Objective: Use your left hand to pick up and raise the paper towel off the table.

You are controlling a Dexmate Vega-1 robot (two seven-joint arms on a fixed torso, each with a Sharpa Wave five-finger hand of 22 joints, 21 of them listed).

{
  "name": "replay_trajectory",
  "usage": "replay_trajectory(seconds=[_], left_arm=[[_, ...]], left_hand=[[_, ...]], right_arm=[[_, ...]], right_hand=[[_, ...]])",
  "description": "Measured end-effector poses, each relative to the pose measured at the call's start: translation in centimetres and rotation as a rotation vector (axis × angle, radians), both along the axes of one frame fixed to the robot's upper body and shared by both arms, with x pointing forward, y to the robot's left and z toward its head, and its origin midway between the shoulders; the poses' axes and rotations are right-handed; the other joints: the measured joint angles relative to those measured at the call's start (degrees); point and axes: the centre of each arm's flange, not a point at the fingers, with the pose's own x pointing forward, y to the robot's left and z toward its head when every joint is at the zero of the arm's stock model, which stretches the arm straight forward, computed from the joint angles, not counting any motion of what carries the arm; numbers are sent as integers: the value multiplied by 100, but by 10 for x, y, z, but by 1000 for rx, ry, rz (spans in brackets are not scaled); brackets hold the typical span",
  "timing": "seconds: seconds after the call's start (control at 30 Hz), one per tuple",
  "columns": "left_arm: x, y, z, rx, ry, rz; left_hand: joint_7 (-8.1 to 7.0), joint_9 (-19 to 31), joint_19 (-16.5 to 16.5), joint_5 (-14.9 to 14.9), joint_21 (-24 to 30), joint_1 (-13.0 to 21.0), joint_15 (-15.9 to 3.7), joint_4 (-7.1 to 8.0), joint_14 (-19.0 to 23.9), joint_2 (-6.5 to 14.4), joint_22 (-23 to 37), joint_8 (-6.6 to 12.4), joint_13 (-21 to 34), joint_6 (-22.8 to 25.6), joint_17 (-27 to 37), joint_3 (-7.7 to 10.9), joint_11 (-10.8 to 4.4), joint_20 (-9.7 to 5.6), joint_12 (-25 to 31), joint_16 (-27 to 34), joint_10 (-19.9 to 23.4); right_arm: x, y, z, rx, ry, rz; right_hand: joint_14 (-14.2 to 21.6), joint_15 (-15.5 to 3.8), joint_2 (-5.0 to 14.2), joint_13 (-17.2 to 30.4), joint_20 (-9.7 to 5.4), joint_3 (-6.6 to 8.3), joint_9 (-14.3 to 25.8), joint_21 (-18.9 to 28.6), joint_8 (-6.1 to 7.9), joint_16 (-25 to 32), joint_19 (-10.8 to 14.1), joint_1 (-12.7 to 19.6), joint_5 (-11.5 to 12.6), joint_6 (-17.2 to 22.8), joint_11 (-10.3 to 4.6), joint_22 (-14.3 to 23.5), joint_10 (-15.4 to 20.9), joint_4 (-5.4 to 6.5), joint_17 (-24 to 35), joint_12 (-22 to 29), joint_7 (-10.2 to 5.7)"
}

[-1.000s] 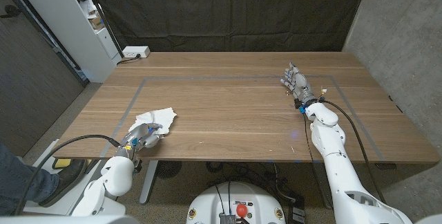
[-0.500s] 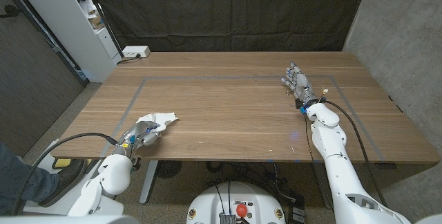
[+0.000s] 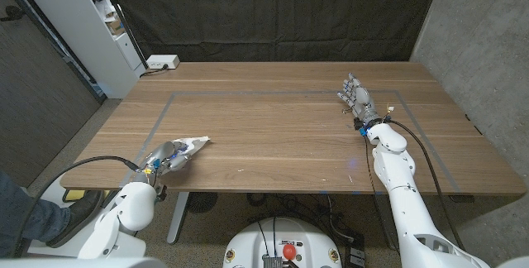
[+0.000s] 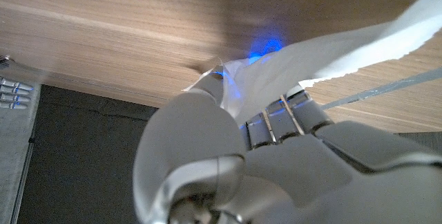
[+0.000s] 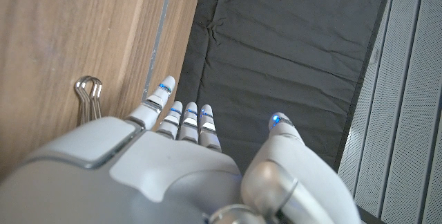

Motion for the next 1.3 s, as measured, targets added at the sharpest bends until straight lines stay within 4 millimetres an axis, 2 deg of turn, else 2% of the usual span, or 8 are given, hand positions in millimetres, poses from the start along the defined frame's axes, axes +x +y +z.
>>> replay_trajectory(seconds=[0.03, 0.17, 0.6, 0.87, 0.9, 1.03, 1.23, 1.3], left_arm=[[0, 0, 1, 0, -3, 0], [-2, 1, 5, 6, -12, 1], [-7, -1, 21, 24, -40, 3], [-6, -1, 20, 30, -31, 0], [-6, -2, 30, 31, -52, -3], [-6, -3, 29, 33, -50, -5], [-5, -4, 39, 39, -71, -8], [-5, -4, 39, 40, -72, -7]], left_hand=[[0, 0, 80, 0, 0, 0, 0, 4, 0, 0, 0, 0, 0, 0, 0, -4, 0, 80, 0, 0, 0], [0, 0, 149, 0, -14, -47, 0, 24, 0, -1, 13, 0, 0, 0, 0, -24, 0, 149, 0, -22, 0], [-1, 1, 102, 0, -25, -75, 0, 23, 0, 14, 13, 0, -1, -1, 0, -24, 0, 151, 0, -44, 1], [0, 15, 103, 0, -25, -105, 0, 46, 0, -16, 13, -44, -1, 0, 0, -47, 0, 151, -29, -44, 1], [11, 15, 103, 0, -25, -105, 0, 46, 0, -16, 13, -45, -1, 11, 0, -47, 0, 151, -29, -44, 1], [-1, 14, 107, 0, -25, -105, -26, 33, 52, -16, 13, -45, -1, 129, 0, -34, -15, 147, -29, -43, 78], [-116, 14, 393, -1, 99, 20, -218, -79, 554, 17, 24, 136, 28, 713, -29, 79, -199, -110, 116, 7, 646], [-133, 14, 546, -1, 167, 75, -291, -98, 793, -5, 29, 199, 43, 937, -52, 98, -197, -202, 183, 47, 865]], right_arm=[[0, 0, 0, 0, 0, 0], [-1, 0, 1, 2, -4, 0], [-1, -2, 2, 7, -6, 3], [-1, -4, 2, 10, -9, 5], [-1, -4, 2, 10, -9, 5], [-1, -5, 3, 11, -9, 4], [0, -6, 4, 15, -15, 2], [0, -6, 4, 16, -15, 1]], right_hand=[[0, 0, 0, 0, 0, 0, 0, 0, 0, 0, 0, 0, 0, 0, 0, 0, 0, 0, 0, 0, 0], [0, 0, 0, 0, 0, 0, 0, 0, 0, 0, 0, 0, 0, 0, 0, 0, 0, 0, 0, 0, 0], [0, 0, 0, 0, 42, 0, 0, -22, 0, 0, 41, 0, 0, 0, 0, 0, 0, 0, 1, 0, 0], [0, 0, 0, 0, 42, 0, 0, -42, 0, 0, 41, 0, 0, 0, 0, 23, 0, 0, 1, 0, 0], [0, 0, 0, 0, 41, 0, 0, -42, 0, 0, 41, 0, 0, 0, 0, 29, 0, 0, 1, 0, 0], [0, 0, 0, 0, 21, 0, 0, -63, 0, 0, 61, 0, 0, 0, 0, 30, 0, 0, 1, 0, 0], [0, 0, 0, 0, 21, 1, 0, -63, 0, 0, 61, 0, 0, 0, 0, 30, 0, 1, 1, 0, 0], [0, 0, 0, 0, 21, 1, 0, -63, 0, 0, 61, 0, 0, 0, 0, 29, 0, 1, 2, 0, 0]])
